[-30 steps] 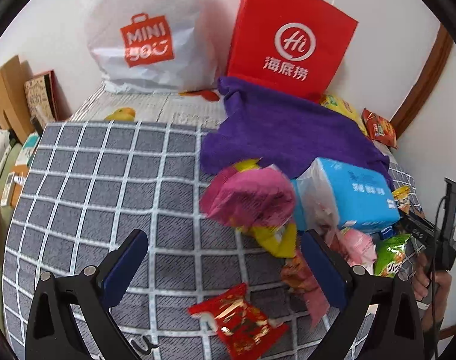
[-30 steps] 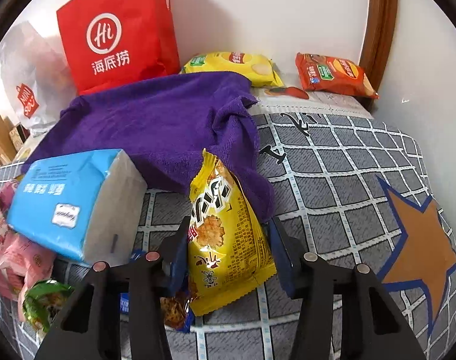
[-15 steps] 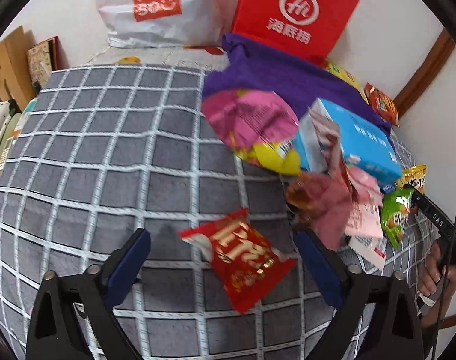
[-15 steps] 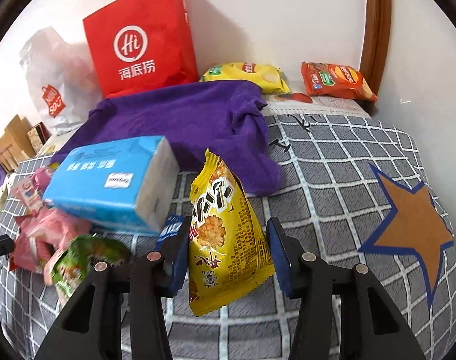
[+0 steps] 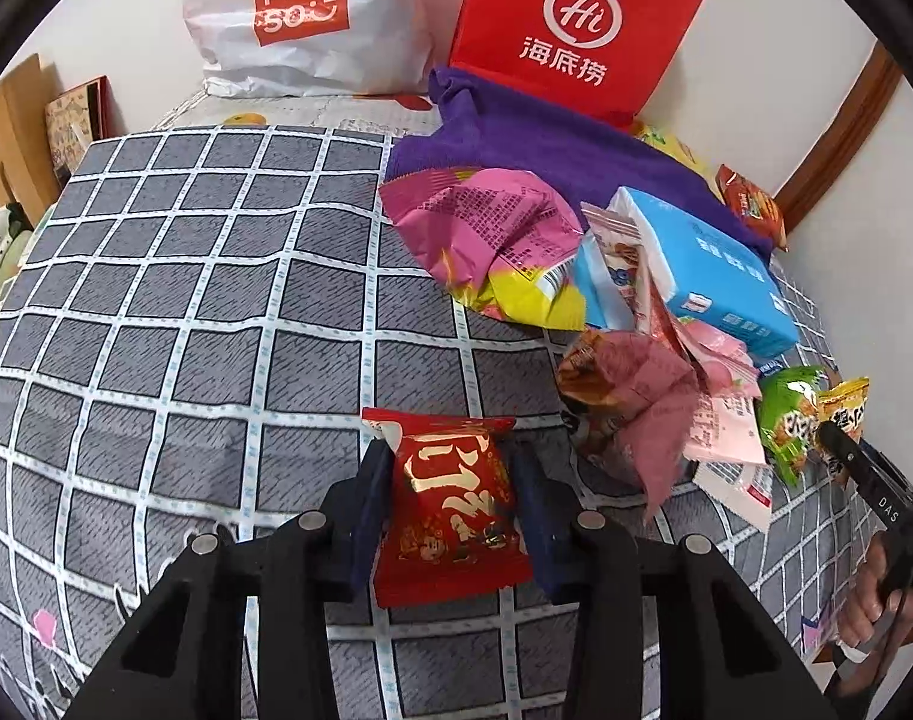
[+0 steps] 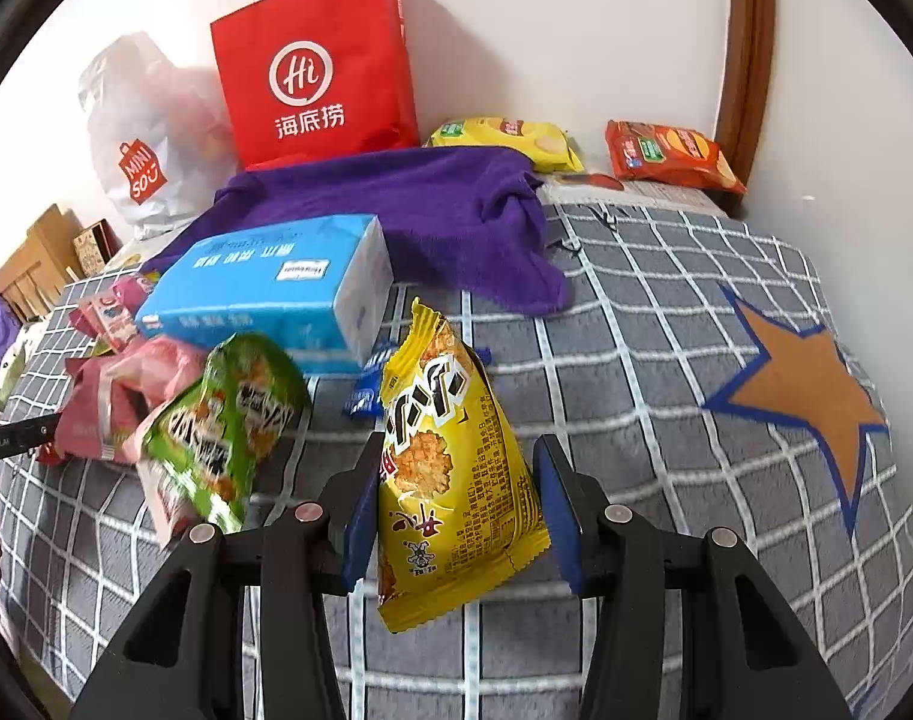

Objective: Organize snacks
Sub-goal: 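Lift and carry both held snacks over the purple towel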

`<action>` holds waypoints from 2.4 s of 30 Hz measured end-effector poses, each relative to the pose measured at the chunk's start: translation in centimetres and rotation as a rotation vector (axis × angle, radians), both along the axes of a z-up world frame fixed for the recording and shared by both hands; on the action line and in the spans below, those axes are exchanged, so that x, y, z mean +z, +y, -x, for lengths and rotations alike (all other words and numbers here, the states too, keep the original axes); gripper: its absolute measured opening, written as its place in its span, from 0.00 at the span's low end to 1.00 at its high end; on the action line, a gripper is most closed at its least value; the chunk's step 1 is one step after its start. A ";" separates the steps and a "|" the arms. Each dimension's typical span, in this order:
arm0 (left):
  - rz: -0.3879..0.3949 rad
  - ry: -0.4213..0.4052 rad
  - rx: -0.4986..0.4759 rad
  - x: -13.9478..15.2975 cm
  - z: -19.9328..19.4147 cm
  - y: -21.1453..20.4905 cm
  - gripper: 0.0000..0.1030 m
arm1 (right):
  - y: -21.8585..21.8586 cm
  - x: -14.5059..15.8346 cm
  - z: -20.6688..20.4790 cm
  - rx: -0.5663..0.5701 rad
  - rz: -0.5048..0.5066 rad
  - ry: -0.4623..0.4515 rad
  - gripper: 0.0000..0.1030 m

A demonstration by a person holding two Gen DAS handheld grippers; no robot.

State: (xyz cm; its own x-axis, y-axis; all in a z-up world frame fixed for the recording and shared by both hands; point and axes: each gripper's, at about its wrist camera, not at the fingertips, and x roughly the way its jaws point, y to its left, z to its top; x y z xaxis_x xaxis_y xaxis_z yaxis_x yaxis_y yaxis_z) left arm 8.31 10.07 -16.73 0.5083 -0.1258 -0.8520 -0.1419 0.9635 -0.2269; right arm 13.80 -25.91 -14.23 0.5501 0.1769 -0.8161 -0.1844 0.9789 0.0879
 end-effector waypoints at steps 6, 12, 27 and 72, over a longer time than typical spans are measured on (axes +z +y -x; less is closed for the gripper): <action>0.027 -0.015 -0.016 1.4 1.8 -0.4 0.37 | -0.1 0.5 1.2 -0.011 -0.015 0.003 0.46; 0.034 -0.052 -0.045 3.6 2.4 -1.5 0.37 | 0.3 2.0 2.2 -0.003 -0.058 -0.004 0.46; 0.103 -0.121 -0.194 8.4 -2.0 -5.7 0.37 | 4.3 7.5 0.4 0.054 -0.057 -0.074 0.46; 0.038 -0.139 -0.178 11.3 -25.2 -3.3 0.37 | 11.1 7.0 -25.3 0.106 -0.051 -0.063 0.45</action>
State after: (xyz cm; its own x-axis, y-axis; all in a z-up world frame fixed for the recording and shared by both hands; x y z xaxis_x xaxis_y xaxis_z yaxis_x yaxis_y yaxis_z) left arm 33.51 6.77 -5.44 0.5877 -0.2542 -0.7681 0.0647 0.9611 -0.2687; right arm 39.07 -14.86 -7.24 0.5759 0.2771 -0.7691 -0.2930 0.9483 0.1223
